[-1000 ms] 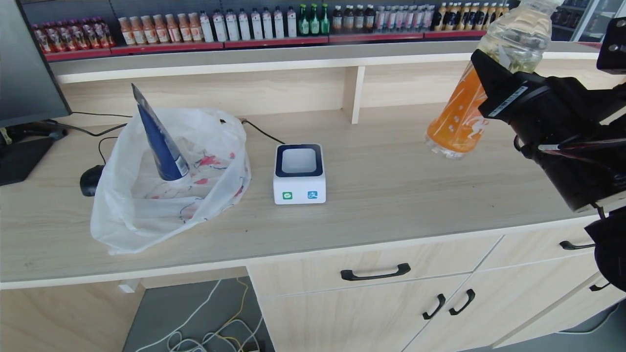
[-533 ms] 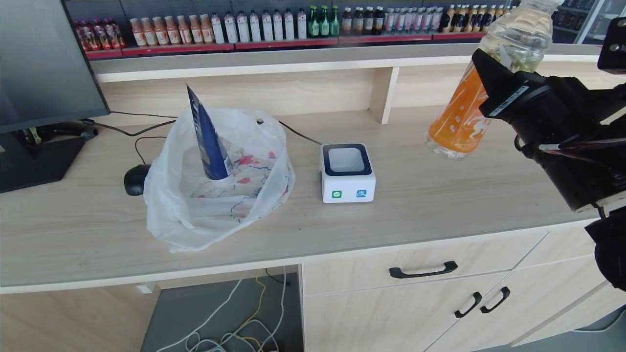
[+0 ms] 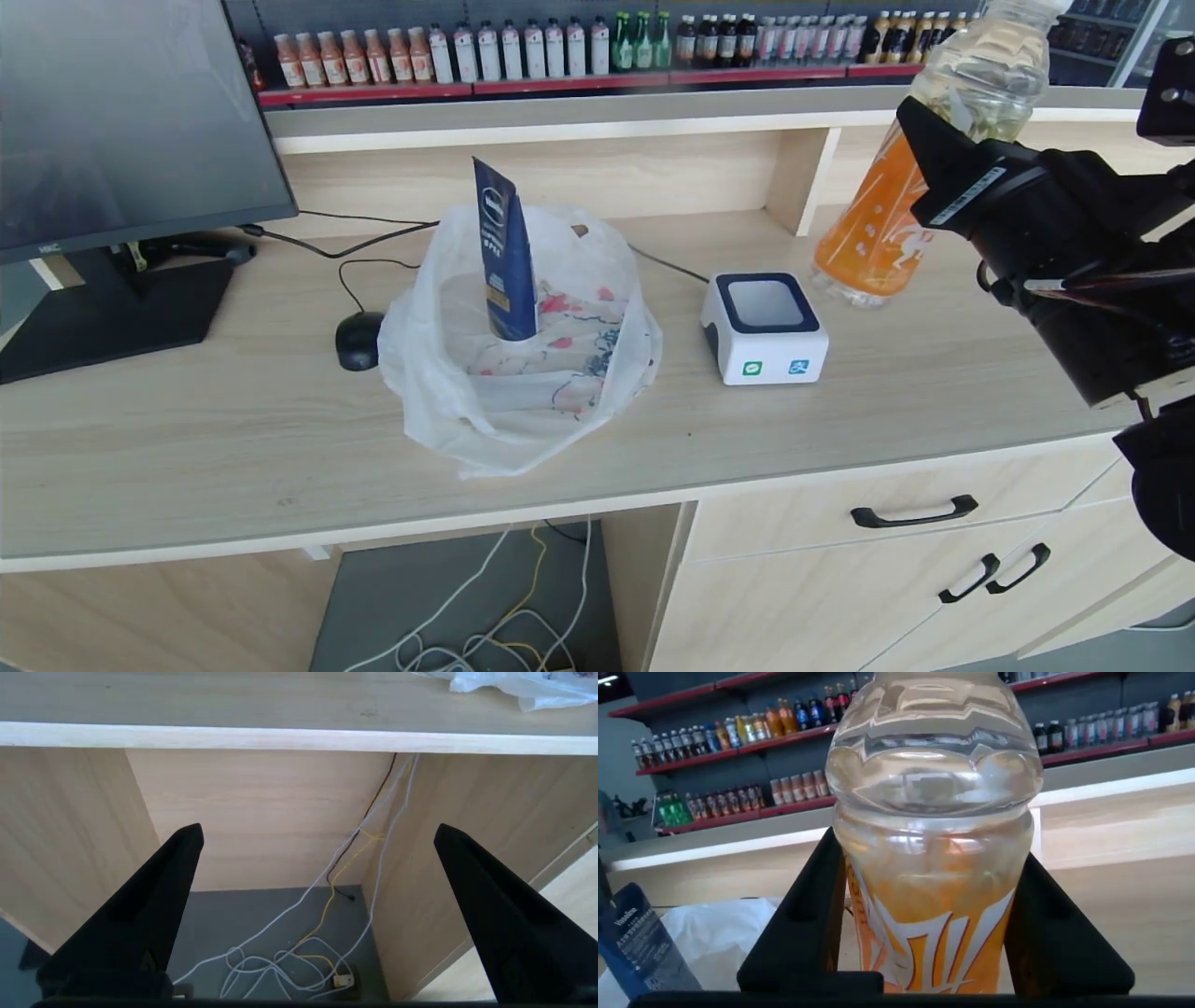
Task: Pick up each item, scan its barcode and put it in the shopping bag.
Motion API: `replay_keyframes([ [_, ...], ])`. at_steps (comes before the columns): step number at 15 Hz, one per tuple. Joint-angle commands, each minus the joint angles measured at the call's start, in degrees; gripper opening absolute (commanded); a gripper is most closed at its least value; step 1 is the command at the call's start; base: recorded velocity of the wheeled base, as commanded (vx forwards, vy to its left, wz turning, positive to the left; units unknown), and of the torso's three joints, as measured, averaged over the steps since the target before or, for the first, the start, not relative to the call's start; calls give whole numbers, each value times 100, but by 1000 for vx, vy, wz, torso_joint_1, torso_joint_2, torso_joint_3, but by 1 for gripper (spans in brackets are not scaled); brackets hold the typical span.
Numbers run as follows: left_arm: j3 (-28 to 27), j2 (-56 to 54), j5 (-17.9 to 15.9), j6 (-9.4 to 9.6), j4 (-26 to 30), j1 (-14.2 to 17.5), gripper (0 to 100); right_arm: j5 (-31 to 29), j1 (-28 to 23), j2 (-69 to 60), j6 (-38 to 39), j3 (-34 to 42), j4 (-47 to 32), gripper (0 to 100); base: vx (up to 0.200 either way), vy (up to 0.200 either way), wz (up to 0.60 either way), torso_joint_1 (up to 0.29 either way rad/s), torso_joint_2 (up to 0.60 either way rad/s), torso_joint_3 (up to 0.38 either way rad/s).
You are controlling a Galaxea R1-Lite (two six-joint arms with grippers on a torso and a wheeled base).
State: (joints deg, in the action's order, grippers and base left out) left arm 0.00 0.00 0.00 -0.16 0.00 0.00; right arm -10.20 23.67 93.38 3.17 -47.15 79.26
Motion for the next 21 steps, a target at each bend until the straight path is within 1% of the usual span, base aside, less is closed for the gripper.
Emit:
replay_keyframes([
  [1,0,0,0,-2,0,0,100,1,23,14,17,-22,1,0,0,0,0,0,0,0],
  [4,0,0,0,-2,0,0,100,-61,50,40,246,-119,-43,0,0,0,0,0,0,0],
  [6,0,0,0,-2,0,0,100,-69,50,-39,641,-224,-333,0,0,0,0,0,0,0],
  [9,0,0,0,-2,9,0,100,-69,50,-57,1344,-330,-544,0,0,0,0,0,0,0],
  [11,0,0,0,-2,0,0,100,-113,41,-48,1986,-374,-772,0,0,0,0,0,0,0],
  [13,0,0,0,-2,0,0,100,-333,32,-22,2487,-593,-1027,0,0,0,0,0,0,0],
  [15,0,0,0,-2,0,0,100,-588,23,5,3295,-848,-1563,0,0,0,0,0,0,0],
  [17,0,0,0,-2,0,0,100,-623,6,14,4007,-1042,-1976,0,0,0,0,0,0,0],
  [19,0,0,0,-2,0,0,100,-694,-135,110,4693,-1085,-2257,0,0,0,0,0,0,0],
  [21,0,0,0,-2,0,9,100,-702,-311,198,5150,-1165,-2407,0,0,0,0,0,0,0],
])
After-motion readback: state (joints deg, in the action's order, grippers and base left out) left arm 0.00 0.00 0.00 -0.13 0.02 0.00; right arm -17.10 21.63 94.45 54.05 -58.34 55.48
